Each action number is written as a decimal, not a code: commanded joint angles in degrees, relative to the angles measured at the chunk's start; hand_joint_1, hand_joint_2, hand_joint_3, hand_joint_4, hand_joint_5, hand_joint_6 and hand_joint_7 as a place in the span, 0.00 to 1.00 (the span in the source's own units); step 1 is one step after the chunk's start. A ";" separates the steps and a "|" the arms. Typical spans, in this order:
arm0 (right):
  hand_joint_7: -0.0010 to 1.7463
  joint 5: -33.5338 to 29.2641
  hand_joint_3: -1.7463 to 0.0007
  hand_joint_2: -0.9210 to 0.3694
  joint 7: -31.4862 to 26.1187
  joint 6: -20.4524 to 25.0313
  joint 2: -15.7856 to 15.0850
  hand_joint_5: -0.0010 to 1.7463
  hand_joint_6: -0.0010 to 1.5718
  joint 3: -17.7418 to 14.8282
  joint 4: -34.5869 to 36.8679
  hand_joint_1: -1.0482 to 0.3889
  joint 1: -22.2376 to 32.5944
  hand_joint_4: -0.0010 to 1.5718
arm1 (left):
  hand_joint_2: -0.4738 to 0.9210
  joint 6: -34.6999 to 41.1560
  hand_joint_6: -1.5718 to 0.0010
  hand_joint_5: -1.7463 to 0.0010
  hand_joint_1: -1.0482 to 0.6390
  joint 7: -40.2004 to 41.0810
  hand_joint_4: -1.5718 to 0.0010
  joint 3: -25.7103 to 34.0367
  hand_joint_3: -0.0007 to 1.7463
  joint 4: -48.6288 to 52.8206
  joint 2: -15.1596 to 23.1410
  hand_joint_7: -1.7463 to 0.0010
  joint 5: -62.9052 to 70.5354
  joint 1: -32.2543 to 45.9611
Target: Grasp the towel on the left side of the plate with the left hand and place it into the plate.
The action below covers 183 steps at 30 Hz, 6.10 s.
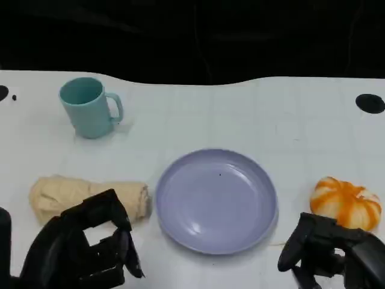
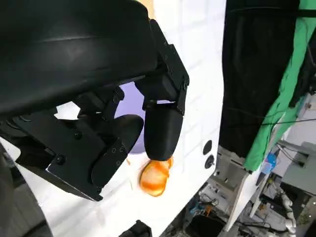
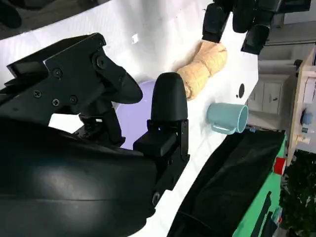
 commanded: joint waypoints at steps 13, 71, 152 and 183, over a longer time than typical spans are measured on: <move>0.83 0.06 0.37 0.26 -0.34 0.31 -0.37 1.00 0.40 -0.12 0.39 0.70 -0.89 0.46 | 0.88 -27.12 0.68 0.36 0.48 -2.04 0.66 -4.69 0.33 6.72 0.67 0.60 20.72 1.52; 0.82 -0.13 0.39 0.25 -0.47 2.80 -0.30 1.00 0.41 0.56 -2.28 0.68 0.23 0.46 | 0.92 -27.16 0.75 0.96 0.36 -4.43 0.73 -27.31 0.00 48.05 16.29 1.00 89.53 -31.15; 0.82 -1.19 0.37 0.27 -0.65 3.36 -0.40 1.00 0.42 1.03 -3.75 0.68 0.47 0.47 | 0.94 -32.51 0.58 0.28 0.44 3.05 0.68 -37.58 0.14 44.54 -1.33 0.88 79.06 -39.33; 0.82 -1.31 0.38 0.26 -0.91 3.79 0.42 1.00 0.41 1.92 -3.23 0.69 0.35 0.46 | 0.99 -35.58 0.85 0.51 0.29 -6.36 0.98 -23.78 0.00 20.31 9.73 0.94 67.82 -27.44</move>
